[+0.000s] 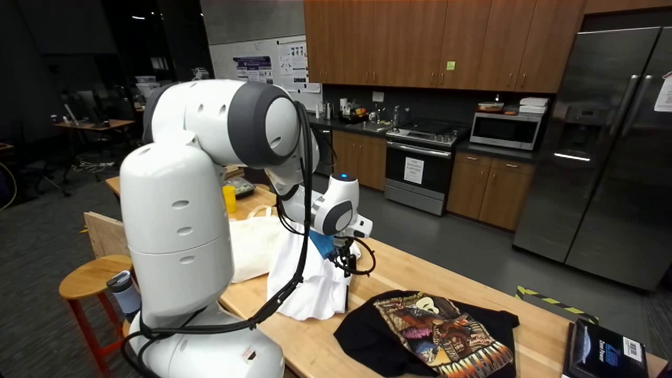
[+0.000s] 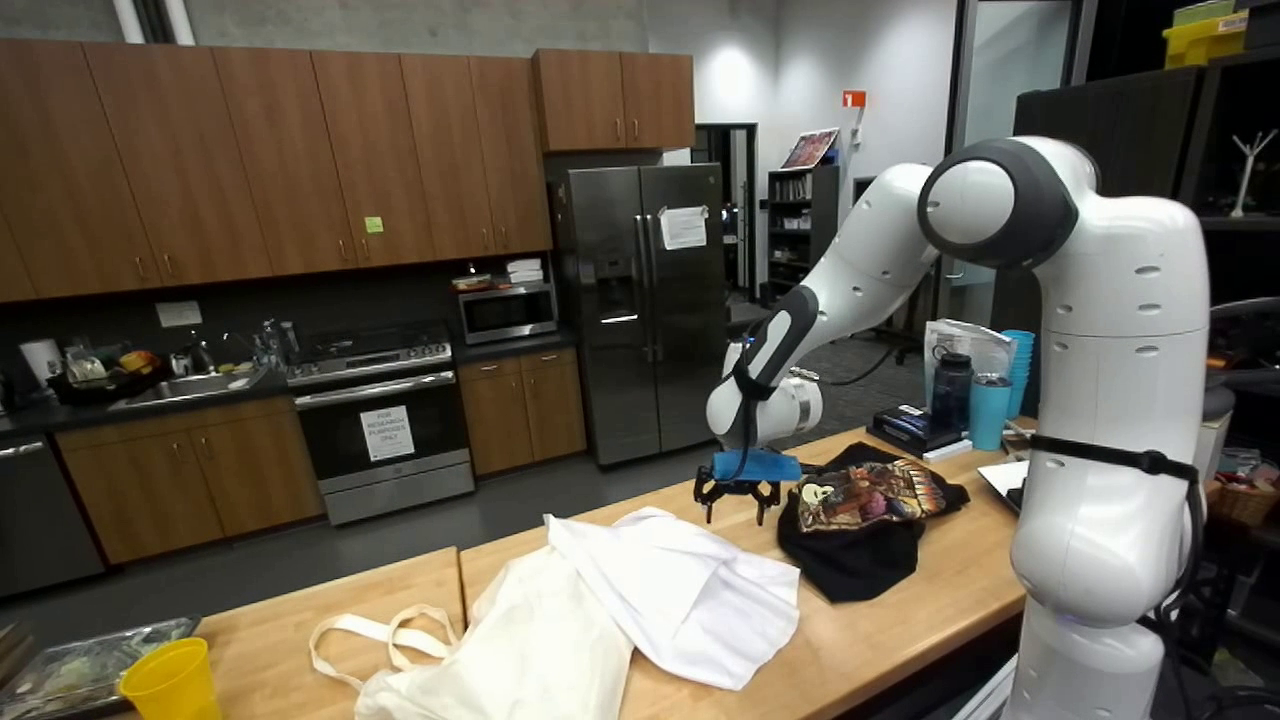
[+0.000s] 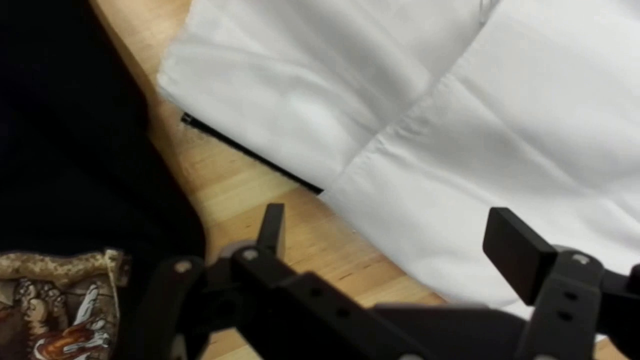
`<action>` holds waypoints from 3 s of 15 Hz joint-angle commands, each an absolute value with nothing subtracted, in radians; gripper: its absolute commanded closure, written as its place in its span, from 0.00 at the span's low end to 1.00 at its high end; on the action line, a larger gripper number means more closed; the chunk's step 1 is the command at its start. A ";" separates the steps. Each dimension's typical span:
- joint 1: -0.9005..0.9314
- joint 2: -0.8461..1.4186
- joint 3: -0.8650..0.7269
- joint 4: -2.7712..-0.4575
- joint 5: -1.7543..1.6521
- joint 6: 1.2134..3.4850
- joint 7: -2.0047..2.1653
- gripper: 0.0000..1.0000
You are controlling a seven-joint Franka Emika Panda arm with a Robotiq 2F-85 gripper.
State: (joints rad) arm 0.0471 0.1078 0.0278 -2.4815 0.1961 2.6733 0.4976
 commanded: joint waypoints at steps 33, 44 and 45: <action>0.023 0.300 0.114 -2.403 0.725 2.830 -0.033 1.00; 0.148 -0.095 0.114 -2.590 0.157 2.811 0.435 0.99; 0.149 -0.113 0.135 -2.571 0.081 2.784 0.489 0.99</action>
State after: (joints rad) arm 0.1321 -0.0054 0.1048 -2.5594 0.2540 2.8406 0.3523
